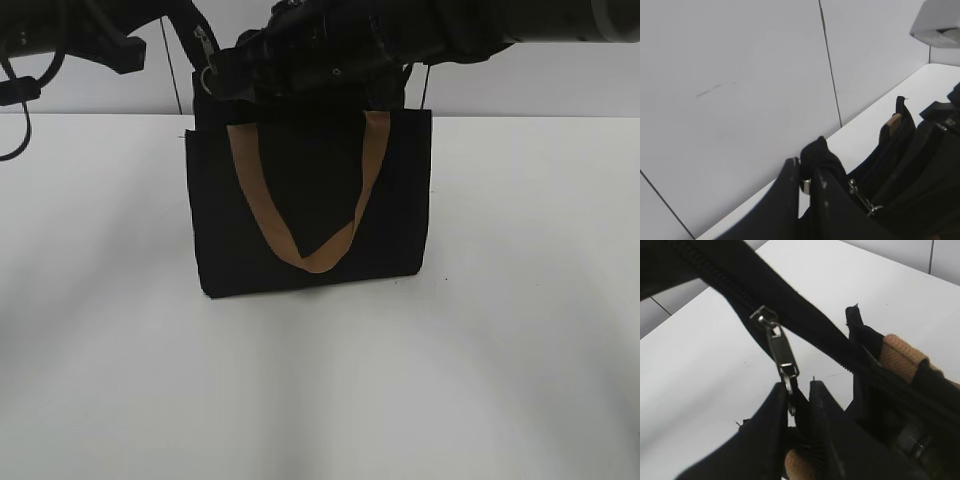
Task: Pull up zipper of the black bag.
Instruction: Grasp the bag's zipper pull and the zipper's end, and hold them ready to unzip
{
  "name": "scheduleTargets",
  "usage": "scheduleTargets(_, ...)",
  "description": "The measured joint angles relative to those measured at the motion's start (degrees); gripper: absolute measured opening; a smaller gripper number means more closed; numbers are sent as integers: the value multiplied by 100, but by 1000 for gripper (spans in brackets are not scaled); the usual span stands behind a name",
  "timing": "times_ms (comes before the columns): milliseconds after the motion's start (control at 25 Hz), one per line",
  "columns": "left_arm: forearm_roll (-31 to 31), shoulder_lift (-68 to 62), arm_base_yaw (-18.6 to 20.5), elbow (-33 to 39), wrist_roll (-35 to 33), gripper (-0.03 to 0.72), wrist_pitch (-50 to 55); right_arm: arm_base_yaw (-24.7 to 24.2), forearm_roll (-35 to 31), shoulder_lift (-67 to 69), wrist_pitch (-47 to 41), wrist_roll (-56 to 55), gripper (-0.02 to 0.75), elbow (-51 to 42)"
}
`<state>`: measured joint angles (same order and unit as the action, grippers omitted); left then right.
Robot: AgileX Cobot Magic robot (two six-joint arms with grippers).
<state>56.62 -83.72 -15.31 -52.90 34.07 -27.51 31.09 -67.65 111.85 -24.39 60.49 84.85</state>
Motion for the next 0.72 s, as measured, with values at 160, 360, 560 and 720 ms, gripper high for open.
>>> scheduleTargets(160,0,0,0,0,0,16,0,0,0,-7,0,4,18,0)
scheduleTargets(360,-7,0,0,0,0,16,93,0,62,-153,0,4,-6,0)
scheduleTargets(560,-7,0,0,0,0,16,214,-41,223,-245,-23,5,-9,0)
scheduleTargets(720,-7,0,0,0,0,16,214,-170,257,-266,-115,-261,-9,0)
